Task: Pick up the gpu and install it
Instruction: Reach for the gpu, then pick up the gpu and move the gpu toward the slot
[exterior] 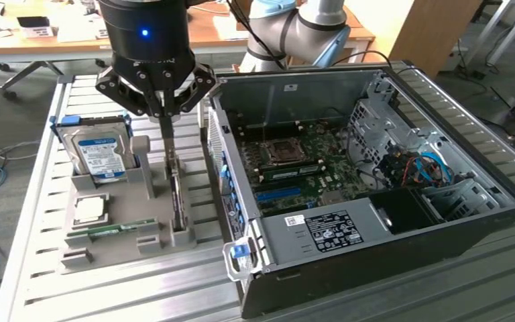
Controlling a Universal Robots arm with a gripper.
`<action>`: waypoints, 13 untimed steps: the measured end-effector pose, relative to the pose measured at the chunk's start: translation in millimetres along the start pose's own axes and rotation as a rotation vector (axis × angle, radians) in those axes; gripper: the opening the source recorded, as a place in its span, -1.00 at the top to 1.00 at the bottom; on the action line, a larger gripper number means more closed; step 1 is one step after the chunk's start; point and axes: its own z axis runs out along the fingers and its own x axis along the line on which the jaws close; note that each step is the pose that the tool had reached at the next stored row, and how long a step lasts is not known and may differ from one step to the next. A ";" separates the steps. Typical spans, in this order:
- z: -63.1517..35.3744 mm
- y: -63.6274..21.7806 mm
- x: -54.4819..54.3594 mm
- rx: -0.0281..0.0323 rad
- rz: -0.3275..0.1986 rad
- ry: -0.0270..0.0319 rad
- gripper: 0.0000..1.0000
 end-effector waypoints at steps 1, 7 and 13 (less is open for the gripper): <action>0.0 0.0 0.0 0.0000 0.000 0.0000 0.79; 0.0 -0.1 0.0 0.0002 0.000 0.0001 0.79; -0.1 -0.1 0.0 0.0002 0.000 0.0001 0.77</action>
